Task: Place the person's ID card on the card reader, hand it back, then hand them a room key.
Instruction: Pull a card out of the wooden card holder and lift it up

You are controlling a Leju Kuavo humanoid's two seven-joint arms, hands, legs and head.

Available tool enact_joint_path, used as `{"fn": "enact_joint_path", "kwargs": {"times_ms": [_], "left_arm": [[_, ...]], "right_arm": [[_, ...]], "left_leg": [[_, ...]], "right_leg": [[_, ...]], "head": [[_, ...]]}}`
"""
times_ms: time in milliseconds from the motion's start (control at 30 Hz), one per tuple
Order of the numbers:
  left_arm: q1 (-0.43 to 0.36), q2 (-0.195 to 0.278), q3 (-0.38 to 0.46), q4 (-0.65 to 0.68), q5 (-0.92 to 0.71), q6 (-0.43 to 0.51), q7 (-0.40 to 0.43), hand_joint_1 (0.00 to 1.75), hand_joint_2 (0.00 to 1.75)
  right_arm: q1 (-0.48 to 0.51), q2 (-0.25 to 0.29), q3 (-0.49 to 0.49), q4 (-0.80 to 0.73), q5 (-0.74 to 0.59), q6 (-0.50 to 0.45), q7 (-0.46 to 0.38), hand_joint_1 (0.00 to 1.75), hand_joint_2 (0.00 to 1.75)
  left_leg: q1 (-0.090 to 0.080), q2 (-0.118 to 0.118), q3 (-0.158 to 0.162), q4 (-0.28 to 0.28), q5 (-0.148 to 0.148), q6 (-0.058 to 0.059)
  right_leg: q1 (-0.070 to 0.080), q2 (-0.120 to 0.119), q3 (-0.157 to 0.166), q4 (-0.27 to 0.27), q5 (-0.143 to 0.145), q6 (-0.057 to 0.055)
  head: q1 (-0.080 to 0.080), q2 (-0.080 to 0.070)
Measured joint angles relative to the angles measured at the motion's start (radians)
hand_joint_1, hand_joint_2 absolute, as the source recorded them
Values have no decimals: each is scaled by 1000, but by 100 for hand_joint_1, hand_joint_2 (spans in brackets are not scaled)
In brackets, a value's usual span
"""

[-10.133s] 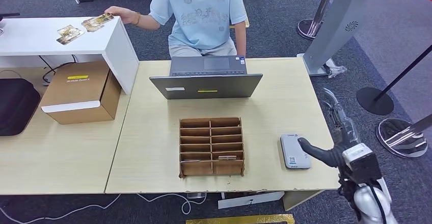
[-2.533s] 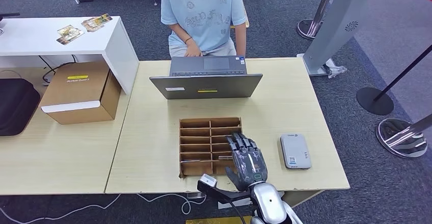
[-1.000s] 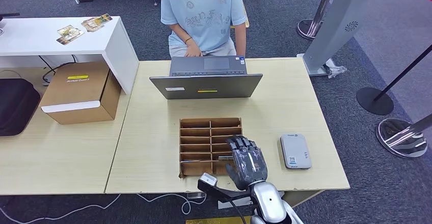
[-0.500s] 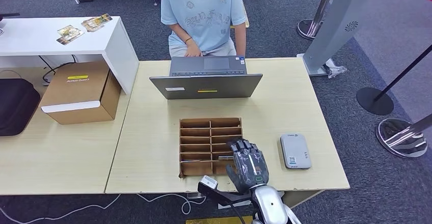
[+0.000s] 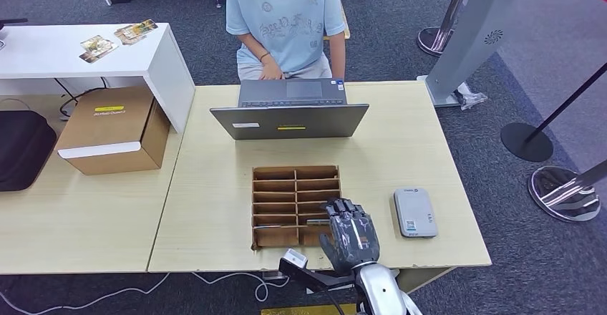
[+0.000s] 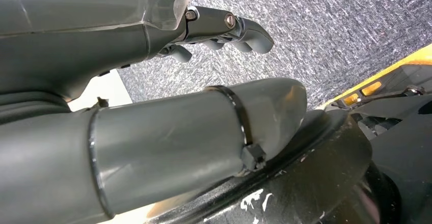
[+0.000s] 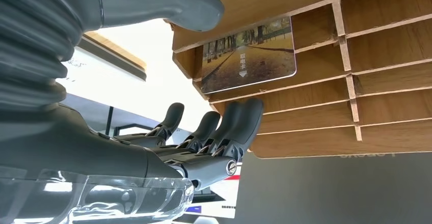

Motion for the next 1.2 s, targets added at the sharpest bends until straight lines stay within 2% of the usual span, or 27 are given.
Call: {"fn": "enact_joint_path", "kwargs": {"times_ms": [133,233,400,667,833,1000,1200], "left_arm": [[0,0,0,0,-1,0,0,0,0],[0,0,0,0,-1,0,0,0,0],[0,0,0,0,-1,0,0,0,0],[0,0,0,0,-1,0,0,0,0],[0,0,-1,0,-7,0,0,0,0],[1,0,-35,0,-55,12,0,0,0],[1,0,-42,0,-18,10,0,0,0]], "right_arm": [[0,0,0,0,3,0,0,70,175],[0,0,0,0,4,0,-1,79,175],[0,0,0,0,5,1,-4,77,175],[0,0,0,1,5,1,-5,93,175],[0,0,0,1,5,1,-5,91,175],[0,0,0,2,5,2,-5,99,175],[-3,0,0,8,5,3,-6,99,175]], "left_leg": [[0,0,0,0,0,0],[0,0,0,0,0,0],[0,0,0,0,0,0],[0,0,0,0,0,0],[0,0,0,0,0,0],[0,0,0,0,0,0],[0,0,0,0,0,0]], "right_leg": [[0,0,0,0,0,0],[0,0,0,0,0,0],[0,0,0,0,0,0],[0,0,0,0,0,0],[0,0,0,0,0,0],[0,0,0,0,0,0],[0,0,0,0,0,0]], "head": [[0,0],[0,0],[0,0],[0,0],[0,0],[0,0],[0,0]]}}
